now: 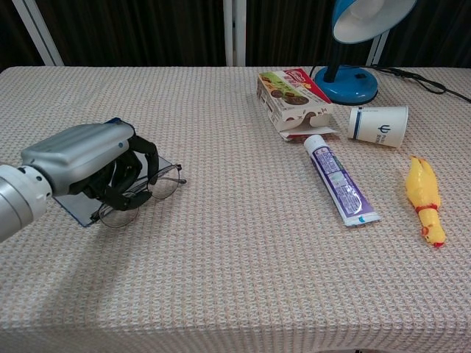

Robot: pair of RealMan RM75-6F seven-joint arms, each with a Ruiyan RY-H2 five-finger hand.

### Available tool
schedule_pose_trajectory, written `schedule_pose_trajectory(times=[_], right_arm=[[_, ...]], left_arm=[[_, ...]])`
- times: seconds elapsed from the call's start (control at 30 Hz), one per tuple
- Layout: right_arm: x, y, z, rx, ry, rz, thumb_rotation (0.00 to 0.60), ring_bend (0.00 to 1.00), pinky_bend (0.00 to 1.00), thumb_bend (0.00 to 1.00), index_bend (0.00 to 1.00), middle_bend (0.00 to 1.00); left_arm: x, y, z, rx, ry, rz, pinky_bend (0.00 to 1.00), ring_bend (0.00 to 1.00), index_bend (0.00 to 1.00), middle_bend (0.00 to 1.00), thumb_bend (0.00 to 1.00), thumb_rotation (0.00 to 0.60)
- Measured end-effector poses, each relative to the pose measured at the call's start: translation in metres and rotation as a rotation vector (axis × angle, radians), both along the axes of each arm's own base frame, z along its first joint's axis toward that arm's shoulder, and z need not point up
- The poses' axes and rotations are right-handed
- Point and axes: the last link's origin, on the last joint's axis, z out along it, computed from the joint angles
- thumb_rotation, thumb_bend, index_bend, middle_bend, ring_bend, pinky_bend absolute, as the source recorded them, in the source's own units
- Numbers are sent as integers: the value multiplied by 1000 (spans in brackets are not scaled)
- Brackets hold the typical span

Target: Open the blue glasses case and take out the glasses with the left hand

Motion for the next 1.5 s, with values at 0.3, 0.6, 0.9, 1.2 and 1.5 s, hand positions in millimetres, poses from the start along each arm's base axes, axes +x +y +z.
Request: schedule_pose_trajectory(times=[0.3,0.6,0.9,1.2,1.5], right_arm=[[0,0,1,-1,-1,-2,600,0,0,240,0,0],[0,0,2,-5,-1,-1,600,0,0,240,0,0],[1,0,4,-12,-1,3,600,0,0,240,0,0],[1,1,6,-20,-3,6,600,0,0,240,0,0],[-3,3,9,-28,-7,-3,600,0,0,240,0,0]], left_arm=[[-2,0,-3,-30,-11,-4,608,628,563,767,352,600],[2,2,-1,-53,-60,-3,622,640,599,777,353,600],[15,2,6,-71,-97,-10,623,642,605,781,353,600],[54,3,2,-154,-112,-104,623,642,605,781,353,600],[82,-2,-20,-214,-71,-185,623,642,596,779,353,600]])
